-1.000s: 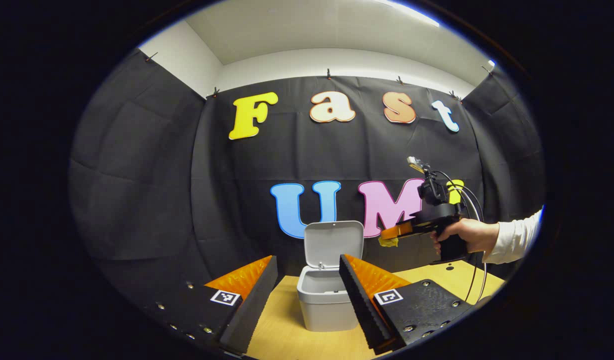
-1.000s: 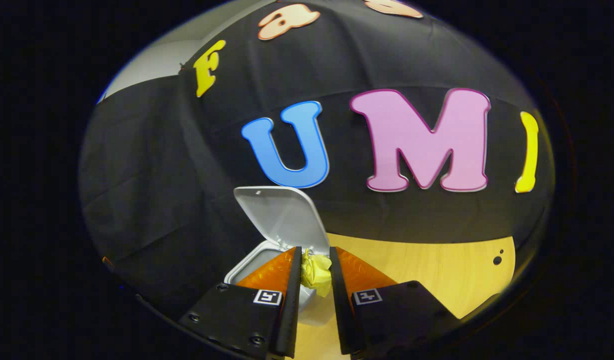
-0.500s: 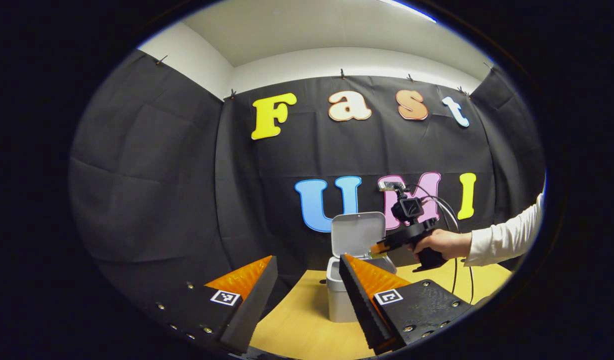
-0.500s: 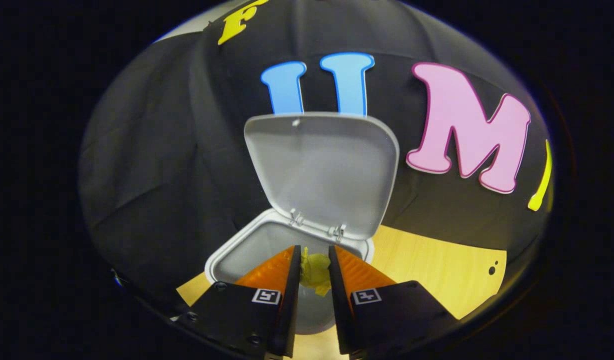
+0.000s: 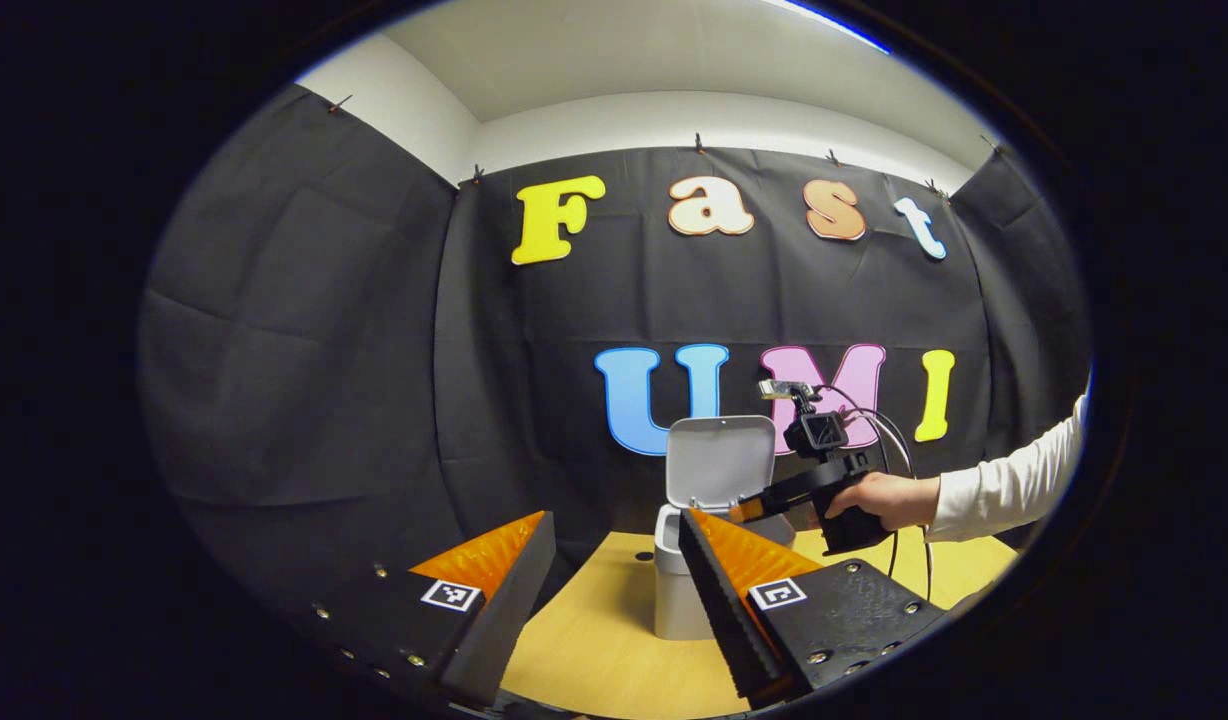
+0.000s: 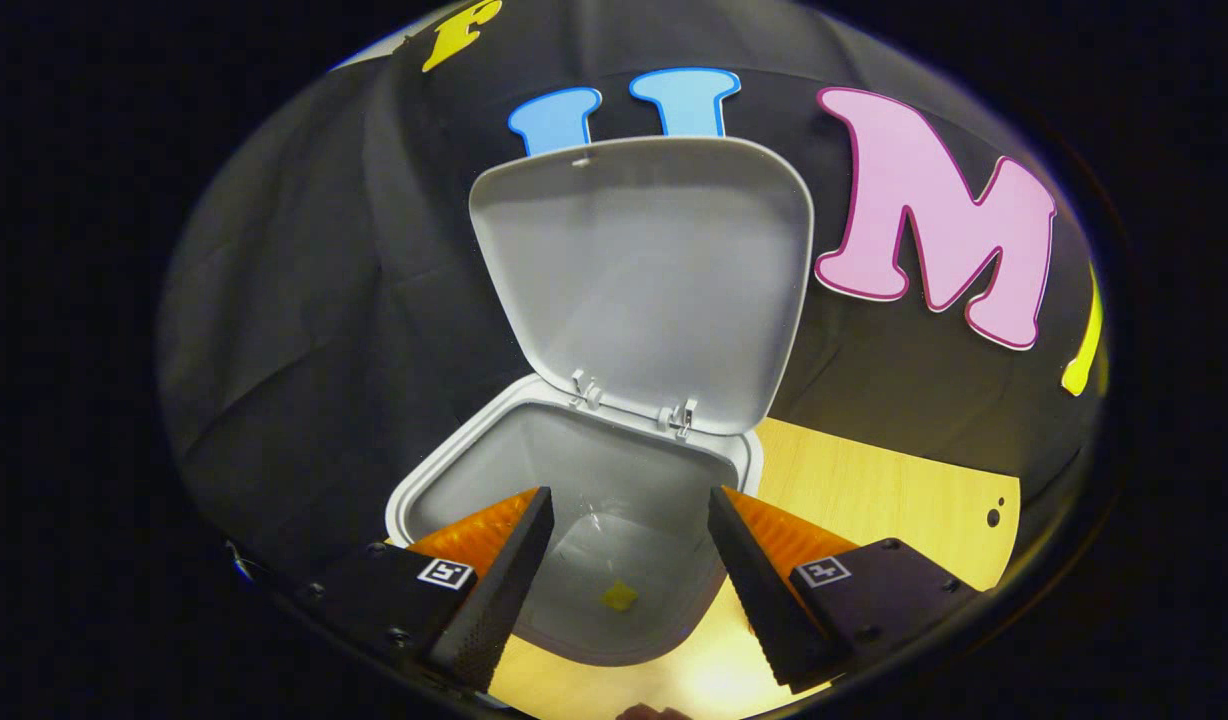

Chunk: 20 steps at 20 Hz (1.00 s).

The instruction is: Press the lid of the desktop garbage bin to open it, pick up the crumpled paper on the desktop and throw it into the bin, then pick up the pop can on the desktop and drop it into the bin, and finally close the garbage bin lid.

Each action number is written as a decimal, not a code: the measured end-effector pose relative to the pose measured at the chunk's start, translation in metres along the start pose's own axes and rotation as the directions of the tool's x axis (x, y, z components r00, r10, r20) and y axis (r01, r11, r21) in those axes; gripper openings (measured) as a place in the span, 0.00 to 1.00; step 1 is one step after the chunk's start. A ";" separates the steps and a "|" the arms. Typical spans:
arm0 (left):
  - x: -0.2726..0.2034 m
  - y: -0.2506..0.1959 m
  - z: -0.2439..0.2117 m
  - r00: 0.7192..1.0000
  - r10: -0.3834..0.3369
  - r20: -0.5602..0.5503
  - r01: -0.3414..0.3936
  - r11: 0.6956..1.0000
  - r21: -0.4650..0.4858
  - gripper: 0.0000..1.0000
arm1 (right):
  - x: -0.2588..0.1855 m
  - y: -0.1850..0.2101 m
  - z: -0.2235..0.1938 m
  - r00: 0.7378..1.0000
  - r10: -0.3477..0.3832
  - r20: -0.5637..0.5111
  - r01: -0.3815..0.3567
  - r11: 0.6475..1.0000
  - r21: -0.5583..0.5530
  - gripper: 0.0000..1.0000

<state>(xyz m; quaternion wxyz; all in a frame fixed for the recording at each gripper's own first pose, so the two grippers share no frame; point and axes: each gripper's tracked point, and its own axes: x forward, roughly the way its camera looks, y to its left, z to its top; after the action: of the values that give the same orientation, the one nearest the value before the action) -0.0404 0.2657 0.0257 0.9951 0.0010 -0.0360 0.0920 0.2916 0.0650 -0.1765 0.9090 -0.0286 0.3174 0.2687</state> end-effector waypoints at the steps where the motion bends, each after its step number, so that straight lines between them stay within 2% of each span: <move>1: 0.004 -0.006 -0.002 1.000 -0.015 -0.002 0.015 1.000 -0.003 0.82 | -0.005 -0.001 0.001 1.000 0.007 0.004 -0.007 1.000 0.011 1.00; 5: 0.021 -0.036 -0.013 0.997 -0.073 -0.018 0.073 0.997 -0.018 0.82 | -0.033 -0.019 0.009 0.999 0.013 0.049 -0.013 1.000 0.015 1.00; 10: 0.047 -0.080 -0.041 0.987 -0.150 -0.060 0.146 0.987 -0.059 0.83 | -0.088 -0.064 0.010 0.994 -0.011 0.107 0.010 1.000 0.011 1.00; 12: 0.057 -0.104 -0.053 0.979 -0.191 -0.068 0.186 0.980 -0.073 0.83 | -0.119 -0.094 0.011 0.989 -0.044 0.140 0.041 0.999 0.026 1.00; 15: 0.073 -0.146 -0.077 0.963 -0.254 -0.092 0.251 0.967 -0.041 0.83 | -0.165 -0.138 0.008 0.978 -0.103 0.183 0.095 0.994 0.049 1.00; 20: 0.091 -0.233 -0.111 0.915 -0.385 -0.121 0.388 0.922 -0.002 0.83 | -0.233 -0.218 -0.010 0.951 -0.234 0.202 0.218 0.971 0.096 1.00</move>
<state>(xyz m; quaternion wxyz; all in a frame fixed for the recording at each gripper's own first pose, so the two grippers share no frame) 0.0992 0.0542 -0.0779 0.9939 0.0135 0.0252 -0.1061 0.2438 -0.2329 -0.0721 0.9628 -0.0031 0.2229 0.1528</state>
